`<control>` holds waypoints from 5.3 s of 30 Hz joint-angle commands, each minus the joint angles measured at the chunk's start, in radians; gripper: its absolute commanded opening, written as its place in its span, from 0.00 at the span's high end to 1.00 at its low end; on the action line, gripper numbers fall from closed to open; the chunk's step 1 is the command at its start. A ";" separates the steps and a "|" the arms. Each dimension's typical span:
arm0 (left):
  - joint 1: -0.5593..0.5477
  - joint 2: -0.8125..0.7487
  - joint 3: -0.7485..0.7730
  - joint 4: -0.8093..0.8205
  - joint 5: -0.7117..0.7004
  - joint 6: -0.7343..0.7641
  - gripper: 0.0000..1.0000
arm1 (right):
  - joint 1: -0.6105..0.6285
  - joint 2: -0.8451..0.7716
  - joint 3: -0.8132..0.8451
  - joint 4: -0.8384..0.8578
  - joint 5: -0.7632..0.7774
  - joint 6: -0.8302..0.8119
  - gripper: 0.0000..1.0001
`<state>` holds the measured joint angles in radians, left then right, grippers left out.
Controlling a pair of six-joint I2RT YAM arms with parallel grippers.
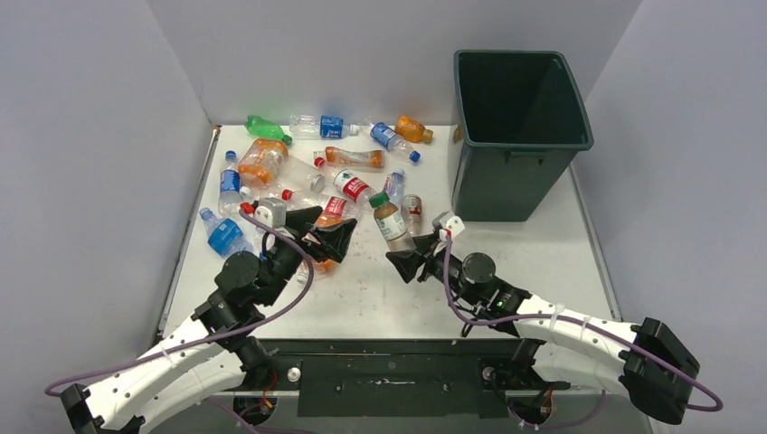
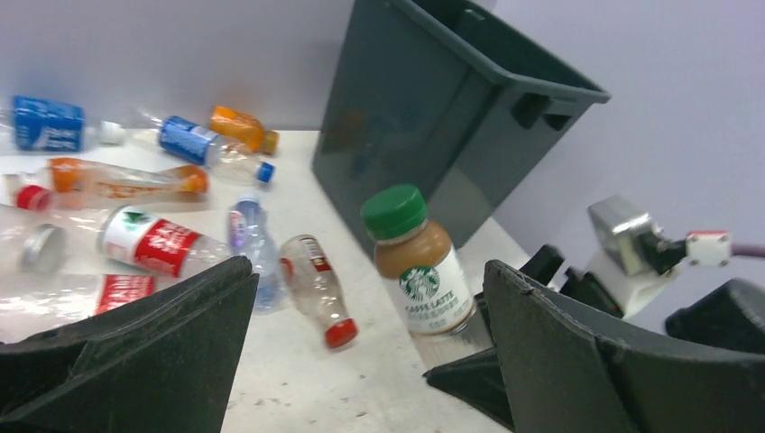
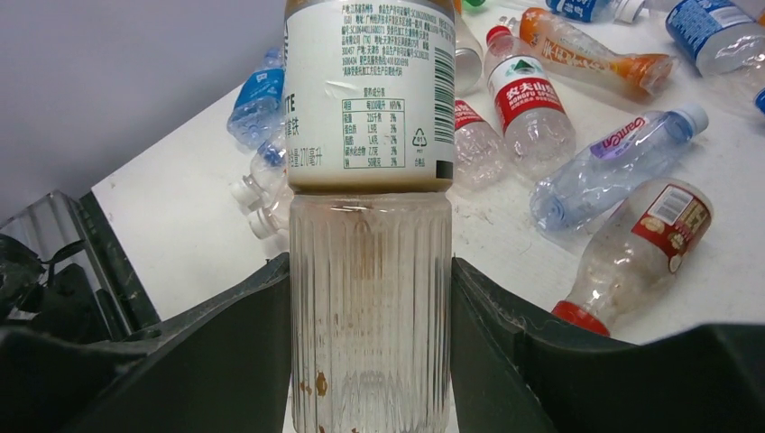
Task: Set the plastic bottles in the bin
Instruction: Pick up the plastic bottle at the center of the board, then place the plastic bottle in the trash bin, then pick up the plastic bottle at the center of the board.
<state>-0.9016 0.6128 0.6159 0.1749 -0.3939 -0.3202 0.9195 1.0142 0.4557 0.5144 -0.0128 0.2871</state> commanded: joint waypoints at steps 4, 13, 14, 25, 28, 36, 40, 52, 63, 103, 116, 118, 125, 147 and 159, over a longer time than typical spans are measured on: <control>0.216 0.076 0.074 0.176 0.517 -0.411 0.04 | 0.016 -0.117 -0.138 0.412 -0.042 0.128 0.95; 0.213 0.285 0.093 0.395 0.833 -0.501 0.04 | 0.044 -0.098 -0.178 0.613 -0.082 0.190 0.95; 0.208 0.294 0.093 0.407 0.833 -0.502 0.04 | 0.049 -0.088 -0.178 0.627 -0.081 0.192 0.95; 0.101 0.326 0.133 0.298 0.760 -0.298 0.03 | 0.094 -0.017 -0.165 0.723 -0.067 0.203 0.95; 0.053 0.346 0.155 0.258 0.751 -0.238 0.12 | 0.112 0.004 -0.151 0.729 -0.073 0.186 0.95; 0.035 0.348 0.161 0.277 0.706 -0.209 0.60 | 0.149 -0.037 -0.106 0.588 -0.048 0.097 0.95; 0.034 0.333 0.170 0.264 0.697 -0.166 0.81 | 0.157 -0.069 -0.057 0.437 -0.063 0.081 0.25; 0.035 0.167 0.198 -0.078 0.345 0.306 1.00 | 0.168 -0.267 0.408 -0.498 0.102 -0.091 0.10; 0.026 0.100 0.032 0.068 0.471 0.346 1.00 | 0.170 0.046 0.778 -0.699 0.081 -0.033 0.04; 0.014 0.024 -0.018 0.095 0.247 0.291 0.04 | -0.093 0.127 1.125 -0.360 0.849 -0.403 0.95; 0.012 0.031 0.001 0.046 0.128 0.285 0.04 | -0.595 0.449 1.224 -0.089 1.016 -0.421 0.95; 0.010 0.025 0.002 0.041 0.104 0.289 0.04 | -0.625 0.491 1.231 -0.081 1.031 -0.430 0.95; 0.011 -0.004 -0.010 0.049 0.052 0.308 0.04 | -0.671 0.544 1.243 -0.226 0.911 -0.305 0.45; 0.010 0.026 -0.005 0.034 -0.207 0.360 0.04 | -0.402 0.063 0.830 -0.482 0.038 0.098 0.00; 0.012 0.084 0.065 -0.067 -0.295 0.328 0.04 | -0.279 -0.027 0.292 -0.354 -0.127 0.274 0.10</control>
<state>-0.8886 0.6765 0.6083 0.1390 -0.6727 0.0265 0.6044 1.0489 0.8948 0.0303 -0.1192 0.4637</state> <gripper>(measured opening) 0.960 0.913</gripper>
